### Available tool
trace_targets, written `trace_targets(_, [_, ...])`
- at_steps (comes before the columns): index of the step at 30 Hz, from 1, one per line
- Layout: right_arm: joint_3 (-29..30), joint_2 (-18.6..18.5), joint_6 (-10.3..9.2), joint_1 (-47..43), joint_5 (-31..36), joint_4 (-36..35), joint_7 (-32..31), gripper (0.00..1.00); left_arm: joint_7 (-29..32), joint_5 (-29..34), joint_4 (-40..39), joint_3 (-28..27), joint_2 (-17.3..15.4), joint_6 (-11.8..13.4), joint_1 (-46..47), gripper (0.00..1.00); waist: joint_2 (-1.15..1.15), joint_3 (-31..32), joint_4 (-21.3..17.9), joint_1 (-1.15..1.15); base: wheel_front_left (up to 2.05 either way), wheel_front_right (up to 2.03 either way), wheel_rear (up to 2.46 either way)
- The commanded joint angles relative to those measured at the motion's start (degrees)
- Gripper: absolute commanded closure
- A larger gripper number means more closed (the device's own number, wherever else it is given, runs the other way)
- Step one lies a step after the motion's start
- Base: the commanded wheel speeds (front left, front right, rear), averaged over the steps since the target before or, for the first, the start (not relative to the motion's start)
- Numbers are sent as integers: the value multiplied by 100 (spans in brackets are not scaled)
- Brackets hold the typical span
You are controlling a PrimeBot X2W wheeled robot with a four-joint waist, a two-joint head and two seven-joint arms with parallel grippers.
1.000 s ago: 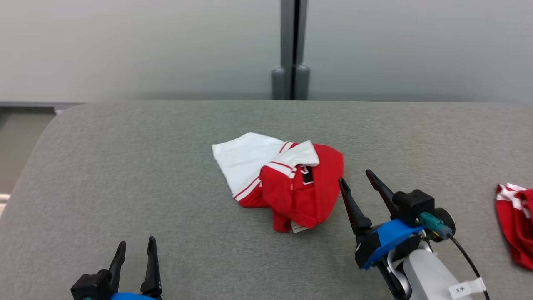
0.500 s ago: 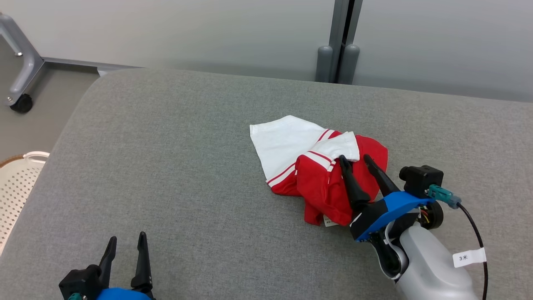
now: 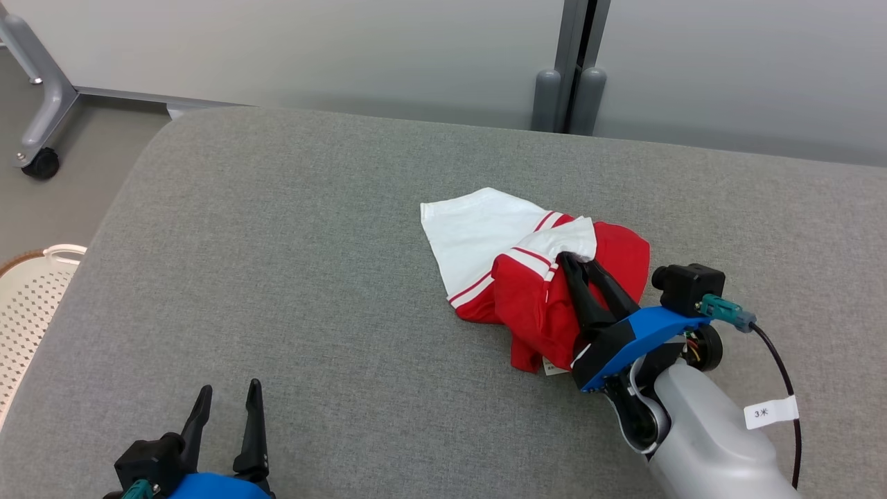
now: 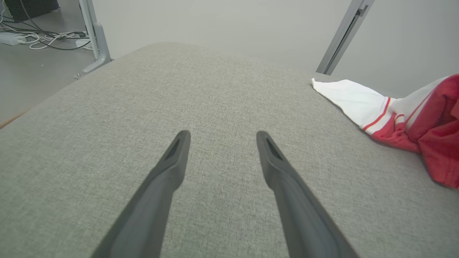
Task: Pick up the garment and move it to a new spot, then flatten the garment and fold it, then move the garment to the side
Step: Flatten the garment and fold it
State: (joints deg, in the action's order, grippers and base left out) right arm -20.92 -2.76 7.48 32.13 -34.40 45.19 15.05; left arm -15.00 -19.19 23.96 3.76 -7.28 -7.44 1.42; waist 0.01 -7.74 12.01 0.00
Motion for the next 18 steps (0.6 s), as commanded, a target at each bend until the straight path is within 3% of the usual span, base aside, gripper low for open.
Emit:
trace_targets(1, [-34, -27, 1, 146, -34, 34, 19, 57, -25, -22, 4, 7, -16, -8, 74, 0, -1, -3, 14, 0, 0, 0, 0])
trace_targets(2, [-50, -27, 2, 176, -51, 48, 19, 60, -26, -28, 9, 15, -14, -8, 81, 0, -1, -2, 23, 0, 0, 0, 0])
trace_targets(4, [-19, -27, 1, 212, -29, 9, 19, 80, -26, -43, 24, 23, -12, -8, 90, 0, -1, 7, 37, 0, 0, 0, 0])
trace_targets(5, [8, -27, 1, 213, -17, -5, 19, 99, -26, -39, 33, 24, -10, -8, 90, 0, -1, 13, 41, 0, 0, 0, 0])
trace_targets(11, [278, -28, 1, 273, 167, -254, 18, 100, -25, -8, 99, -25, 29, -8, -47, 0, -1, 167, -5, 0, 0, 0, 0])
trace_targets(18, [1010, -28, 2, 583, 817, -771, 19, 100, -25, 58, 165, -94, 159, -8, -273, 0, -1, 512, -224, 0, 0, 0, 0])
